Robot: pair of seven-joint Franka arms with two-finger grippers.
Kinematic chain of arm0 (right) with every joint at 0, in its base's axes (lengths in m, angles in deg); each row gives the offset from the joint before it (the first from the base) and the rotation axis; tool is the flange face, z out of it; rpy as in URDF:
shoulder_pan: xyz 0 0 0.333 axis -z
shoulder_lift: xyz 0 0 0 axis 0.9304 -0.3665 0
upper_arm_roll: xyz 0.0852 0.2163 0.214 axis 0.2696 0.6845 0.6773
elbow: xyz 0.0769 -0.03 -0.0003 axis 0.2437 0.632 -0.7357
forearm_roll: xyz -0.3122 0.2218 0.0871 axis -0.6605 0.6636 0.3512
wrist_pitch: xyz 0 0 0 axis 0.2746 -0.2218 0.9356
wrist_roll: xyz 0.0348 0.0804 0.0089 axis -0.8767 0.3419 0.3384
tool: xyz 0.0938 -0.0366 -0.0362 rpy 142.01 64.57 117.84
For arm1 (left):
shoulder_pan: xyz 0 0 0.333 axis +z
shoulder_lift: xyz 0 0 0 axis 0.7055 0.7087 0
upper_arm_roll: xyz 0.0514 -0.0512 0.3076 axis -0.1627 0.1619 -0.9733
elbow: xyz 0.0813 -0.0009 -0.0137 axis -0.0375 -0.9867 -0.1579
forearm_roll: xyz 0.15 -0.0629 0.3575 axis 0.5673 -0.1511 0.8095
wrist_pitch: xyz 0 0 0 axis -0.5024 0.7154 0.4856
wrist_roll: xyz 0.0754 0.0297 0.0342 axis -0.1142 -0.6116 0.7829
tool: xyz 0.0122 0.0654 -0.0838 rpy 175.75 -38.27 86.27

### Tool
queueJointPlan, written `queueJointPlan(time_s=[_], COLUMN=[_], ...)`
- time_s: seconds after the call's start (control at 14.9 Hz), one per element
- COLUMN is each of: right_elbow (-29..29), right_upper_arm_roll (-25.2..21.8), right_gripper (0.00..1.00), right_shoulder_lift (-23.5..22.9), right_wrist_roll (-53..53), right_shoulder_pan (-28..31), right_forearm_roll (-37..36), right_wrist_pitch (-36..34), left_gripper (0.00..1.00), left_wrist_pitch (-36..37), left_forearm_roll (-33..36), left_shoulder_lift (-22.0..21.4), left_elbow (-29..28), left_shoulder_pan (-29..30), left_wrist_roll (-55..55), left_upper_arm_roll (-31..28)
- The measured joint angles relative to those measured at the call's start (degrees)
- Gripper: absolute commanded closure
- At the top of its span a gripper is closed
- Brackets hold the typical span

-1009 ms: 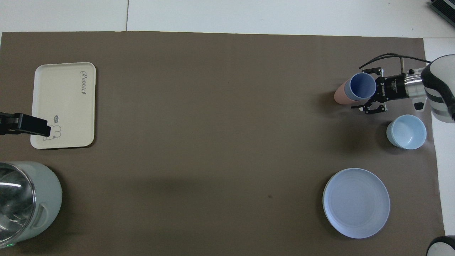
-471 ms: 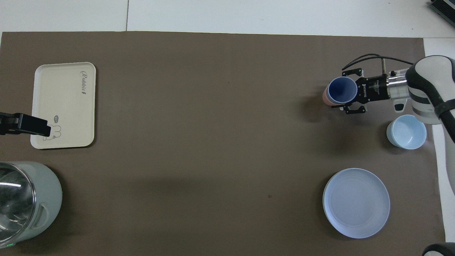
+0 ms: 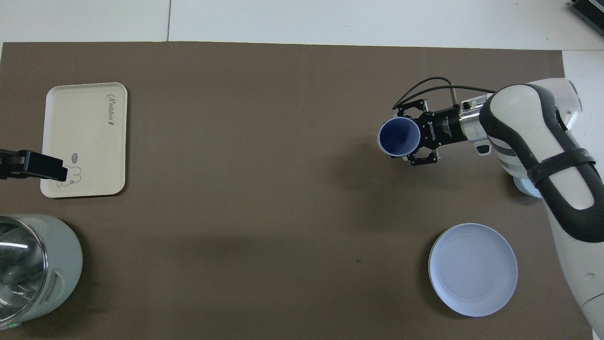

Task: Place cup on tray
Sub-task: 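Carry the cups toward the center while the left gripper reaches in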

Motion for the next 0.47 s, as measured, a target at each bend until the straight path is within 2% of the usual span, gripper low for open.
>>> queueJointPlan(time_s=[0.2,0.47], right_elbow=[0.9,0.9], right_upper_arm_roll=[0.0,0.1], right_gripper=[1.0,1.0], right_shoulder_lift=[3.2,6.2], right_wrist_roll=[-3.6,-16.2], right_shoulder_pan=[-5.2,-13.2], right_forearm_roll=[0.0,0.0], right_wrist_pitch=[1.8,11.2], left_gripper=[0.0,0.0], left_wrist_pitch=[-0.1,-0.6], left_forearm_roll=[0.0,-1.4], left_shoulder_lift=[0.0,0.0], left_elbow=[0.0,0.0], left_shoulder_pan=[0.0,-0.6], left_wrist_roll=[0.0,1.7], left_upper_arm_roll=[0.0,1.0])
